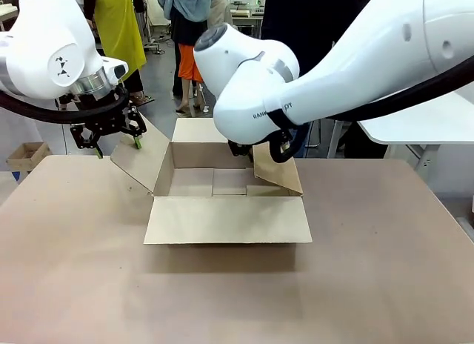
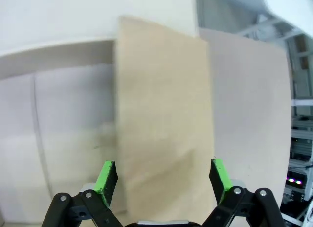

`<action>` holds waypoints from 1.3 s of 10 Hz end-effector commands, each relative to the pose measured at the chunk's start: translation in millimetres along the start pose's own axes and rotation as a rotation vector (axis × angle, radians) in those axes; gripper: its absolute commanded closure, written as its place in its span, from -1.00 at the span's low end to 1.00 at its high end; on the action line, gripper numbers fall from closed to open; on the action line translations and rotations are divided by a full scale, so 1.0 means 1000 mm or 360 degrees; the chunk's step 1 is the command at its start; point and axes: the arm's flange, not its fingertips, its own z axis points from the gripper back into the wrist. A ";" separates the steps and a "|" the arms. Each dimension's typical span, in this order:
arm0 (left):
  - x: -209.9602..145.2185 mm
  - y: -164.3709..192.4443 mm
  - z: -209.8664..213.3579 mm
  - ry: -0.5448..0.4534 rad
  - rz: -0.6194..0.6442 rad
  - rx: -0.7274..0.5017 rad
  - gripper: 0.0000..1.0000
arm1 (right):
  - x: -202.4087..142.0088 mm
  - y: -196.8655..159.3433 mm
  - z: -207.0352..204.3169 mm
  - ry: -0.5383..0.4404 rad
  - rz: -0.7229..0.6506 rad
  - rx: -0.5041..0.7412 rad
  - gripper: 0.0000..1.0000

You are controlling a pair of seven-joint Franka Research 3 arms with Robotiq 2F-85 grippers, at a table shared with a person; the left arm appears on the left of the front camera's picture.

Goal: Pack the gift set into the box.
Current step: Place both hands on the side flaps of the Package Box and spread them outward.

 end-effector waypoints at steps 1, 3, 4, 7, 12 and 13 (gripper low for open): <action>0.000 -0.001 0.002 -0.0014 0.0018 0.0025 -1.00 | -0.007 -0.002 -0.004 -0.0067 -0.0084 -0.0156 -1.00; 0.000 -0.001 0.002 -0.0014 0.0018 0.0025 -1.00 | -0.006 -0.011 -0.001 -0.0081 -0.0102 -0.0158 -1.00; 0.000 -0.001 0.002 -0.0014 0.0018 0.0025 -1.00 | -0.005 -0.023 0.007 -0.0098 -0.0118 -0.0148 -1.00; 0.000 -0.001 0.002 -0.0014 0.0018 0.0025 -1.00 | -0.004 -0.089 0.033 -0.0090 -0.0179 -0.0030 -1.00; 0.000 -0.001 0.002 -0.0014 0.0018 0.0025 -1.00 | -0.020 -0.204 -0.019 0.0032 -0.0291 0.0758 -1.00; 0.000 -0.001 0.002 -0.0014 0.0018 0.0025 -1.00 | -0.024 -0.220 -0.041 0.0064 -0.0387 0.0912 -1.00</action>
